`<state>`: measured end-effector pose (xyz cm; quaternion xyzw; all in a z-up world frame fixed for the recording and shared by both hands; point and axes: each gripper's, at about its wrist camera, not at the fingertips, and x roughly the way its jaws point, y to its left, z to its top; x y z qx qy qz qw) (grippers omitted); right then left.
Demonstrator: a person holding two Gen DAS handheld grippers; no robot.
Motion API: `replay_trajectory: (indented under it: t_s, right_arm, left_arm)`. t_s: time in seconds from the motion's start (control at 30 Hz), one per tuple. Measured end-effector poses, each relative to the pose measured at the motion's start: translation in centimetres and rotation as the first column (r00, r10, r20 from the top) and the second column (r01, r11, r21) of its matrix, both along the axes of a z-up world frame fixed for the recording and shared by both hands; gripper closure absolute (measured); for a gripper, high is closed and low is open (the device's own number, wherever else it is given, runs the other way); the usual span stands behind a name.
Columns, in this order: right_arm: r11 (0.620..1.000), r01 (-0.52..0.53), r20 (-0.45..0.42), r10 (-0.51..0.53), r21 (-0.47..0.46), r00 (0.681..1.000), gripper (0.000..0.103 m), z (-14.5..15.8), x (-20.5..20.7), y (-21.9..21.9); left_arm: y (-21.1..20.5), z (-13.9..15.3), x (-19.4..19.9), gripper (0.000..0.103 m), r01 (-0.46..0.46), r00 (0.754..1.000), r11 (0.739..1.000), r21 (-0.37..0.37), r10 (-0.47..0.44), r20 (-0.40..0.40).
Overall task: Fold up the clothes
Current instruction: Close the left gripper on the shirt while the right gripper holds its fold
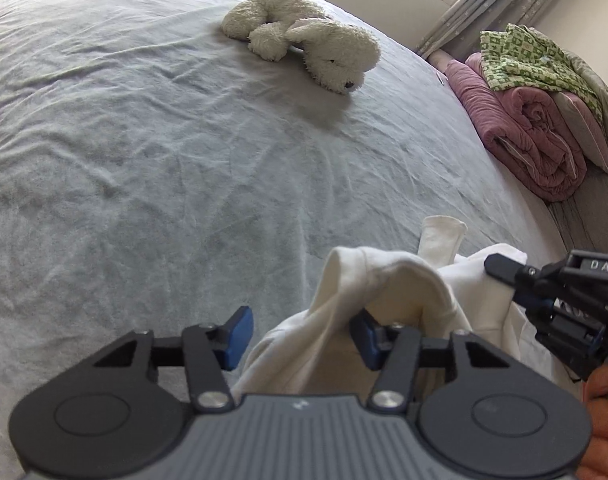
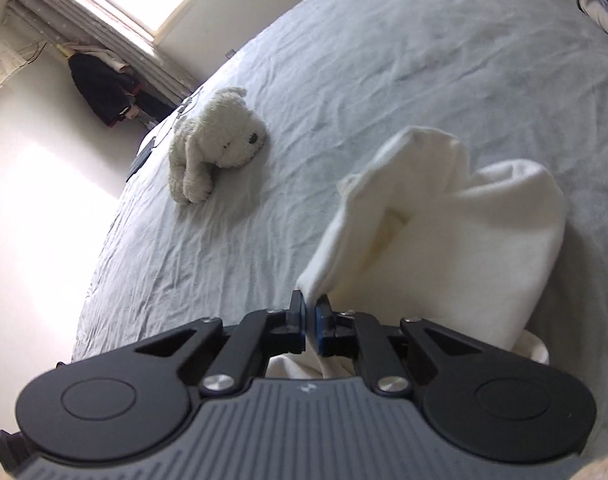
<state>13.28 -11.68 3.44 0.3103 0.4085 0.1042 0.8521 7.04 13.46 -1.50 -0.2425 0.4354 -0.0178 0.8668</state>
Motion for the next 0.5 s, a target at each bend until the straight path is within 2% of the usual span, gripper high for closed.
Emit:
replay_trajectory:
  t_s: [0.1,0.23,0.37,0.5]
  right_arm:
    - [0.999,-0.042,0.025,0.043,-0.027,0.999,0.094,1.9,1.6,2.1]
    - [0.995,-0.092,0.070,0.095,-0.048,0.993,0.094,2.9,4.0,5.2]
    - [0.992,-0.122,0.077,0.125,-0.039,0.989,0.094,2.2,6.5,8.1]
    - [0.984,-0.166,0.055,0.169,-0.058,0.984,0.094,0.4,8.7,11.2]
  left_arm:
    - [1.1,0.3,-0.4,0.075,-0.037,0.999,0.999,-0.028,0.038,0.013]
    - [2.4,1.1,-0.9,0.088,-0.077,0.995,0.997,-0.012,0.078,0.056]
    - [3.9,1.4,-0.8,0.089,-0.131,0.989,0.991,0.032,0.128,0.079]
    - [5.4,0.4,-0.3,0.097,-0.182,0.983,0.978,0.099,0.177,0.053]
